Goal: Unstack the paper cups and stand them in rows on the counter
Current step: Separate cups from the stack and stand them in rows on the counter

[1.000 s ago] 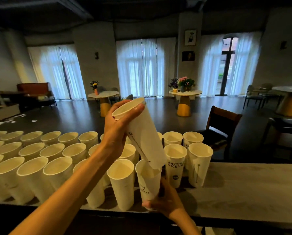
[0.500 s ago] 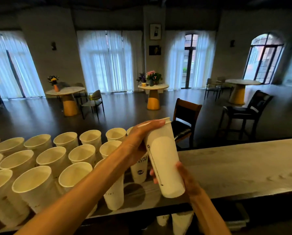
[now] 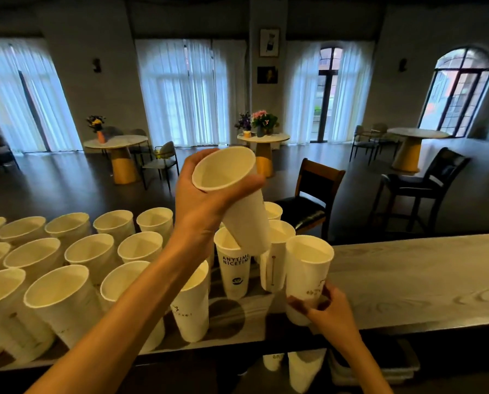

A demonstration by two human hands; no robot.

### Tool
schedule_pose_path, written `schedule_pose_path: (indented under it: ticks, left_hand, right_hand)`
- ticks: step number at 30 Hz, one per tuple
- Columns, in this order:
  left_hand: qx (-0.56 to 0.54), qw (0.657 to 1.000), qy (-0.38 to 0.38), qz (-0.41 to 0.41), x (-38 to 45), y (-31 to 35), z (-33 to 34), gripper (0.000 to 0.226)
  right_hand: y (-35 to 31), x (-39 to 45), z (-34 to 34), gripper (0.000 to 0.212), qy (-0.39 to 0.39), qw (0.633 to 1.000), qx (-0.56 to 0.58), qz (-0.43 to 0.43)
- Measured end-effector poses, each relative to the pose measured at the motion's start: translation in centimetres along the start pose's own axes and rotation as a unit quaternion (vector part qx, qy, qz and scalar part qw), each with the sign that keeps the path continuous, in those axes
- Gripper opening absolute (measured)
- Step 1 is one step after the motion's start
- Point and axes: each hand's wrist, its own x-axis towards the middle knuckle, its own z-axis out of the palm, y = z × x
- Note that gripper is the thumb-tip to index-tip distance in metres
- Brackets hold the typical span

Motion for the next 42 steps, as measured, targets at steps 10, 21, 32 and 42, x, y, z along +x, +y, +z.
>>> schedule_pose_path:
  ticks: [10,21,32,42]
  left_hand:
    - [0.109,0.992,-0.047,-0.047,-6.9,-9.3,3.0,0.084]
    - [0.126,0.991,-0.007,-0.046,-8.8,-14.1,2.1,0.087]
    - [0.115,0.991,0.054,-0.036,-9.3,-15.7,1.2,0.090]
    - [0.114,0.991,0.058,-0.043,-10.0,-16.9,1.0,0.094]
  right_hand:
    - [2.0,0.3,0.4,0.078,-0.001,1.000,0.001,0.025]
    - [2.6,-0.3,1.3,0.069,-0.050,0.998,0.012,0.020]
    - [3.8,-0.4,1.5,0.073,-0.064,0.998,-0.012,0.003]
    - [3.4,-0.7,1.8,0.059,-0.045,0.999,-0.011,0.007]
